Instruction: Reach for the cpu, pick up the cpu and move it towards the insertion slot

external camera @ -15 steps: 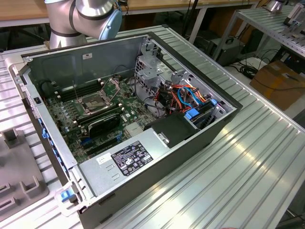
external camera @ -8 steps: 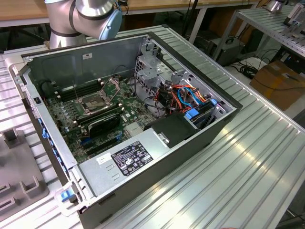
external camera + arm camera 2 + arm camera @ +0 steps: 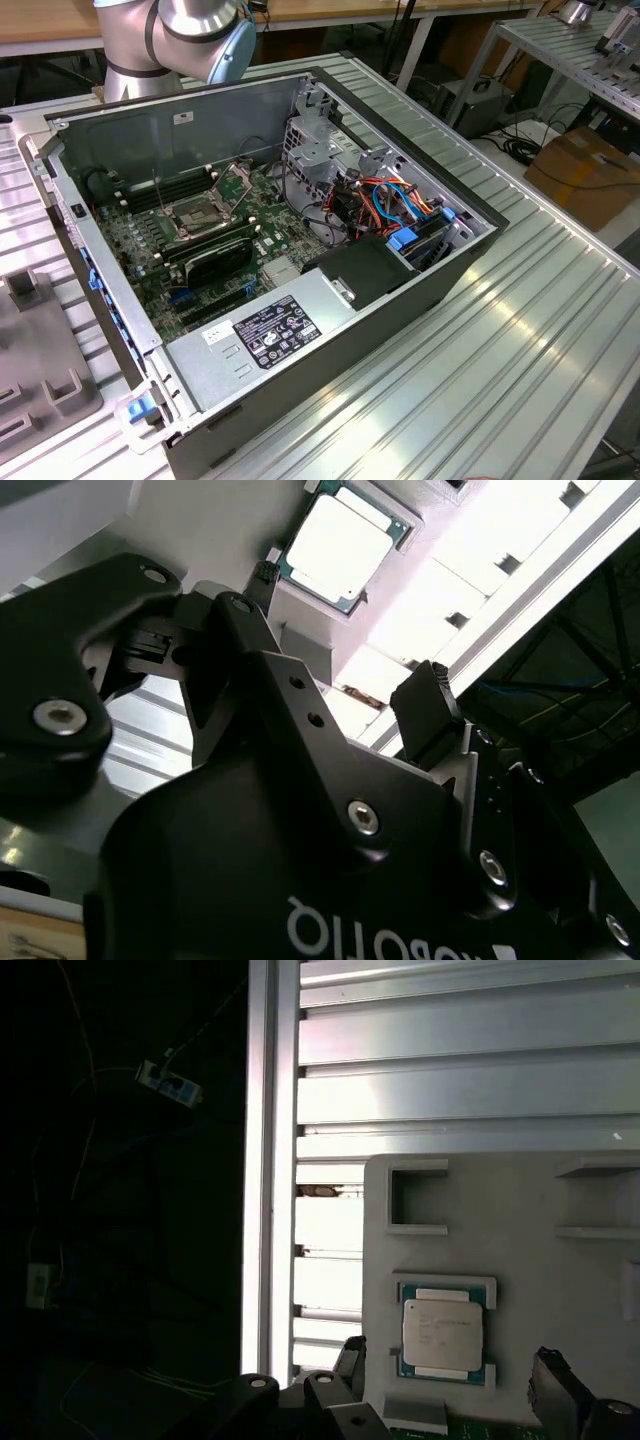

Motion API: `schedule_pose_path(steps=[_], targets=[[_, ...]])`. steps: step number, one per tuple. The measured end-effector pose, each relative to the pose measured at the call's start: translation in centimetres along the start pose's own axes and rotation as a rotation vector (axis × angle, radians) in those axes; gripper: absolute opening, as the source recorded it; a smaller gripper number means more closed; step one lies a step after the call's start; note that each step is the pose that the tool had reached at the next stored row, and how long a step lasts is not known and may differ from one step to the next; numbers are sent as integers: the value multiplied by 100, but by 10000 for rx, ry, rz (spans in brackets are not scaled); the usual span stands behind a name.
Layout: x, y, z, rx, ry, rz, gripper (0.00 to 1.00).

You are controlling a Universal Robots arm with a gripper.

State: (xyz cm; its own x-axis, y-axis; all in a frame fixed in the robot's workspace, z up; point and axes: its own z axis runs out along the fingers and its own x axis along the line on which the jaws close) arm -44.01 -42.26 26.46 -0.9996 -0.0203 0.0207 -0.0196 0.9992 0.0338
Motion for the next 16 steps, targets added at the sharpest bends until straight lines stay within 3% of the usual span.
schedule_pose_path(steps=[5, 10, 16], targets=[[0, -2, 51, 0, 2, 1, 74], [-4, -9, 169, -1, 3, 0, 74], [-15, -15, 245, 1, 6, 1, 74]])
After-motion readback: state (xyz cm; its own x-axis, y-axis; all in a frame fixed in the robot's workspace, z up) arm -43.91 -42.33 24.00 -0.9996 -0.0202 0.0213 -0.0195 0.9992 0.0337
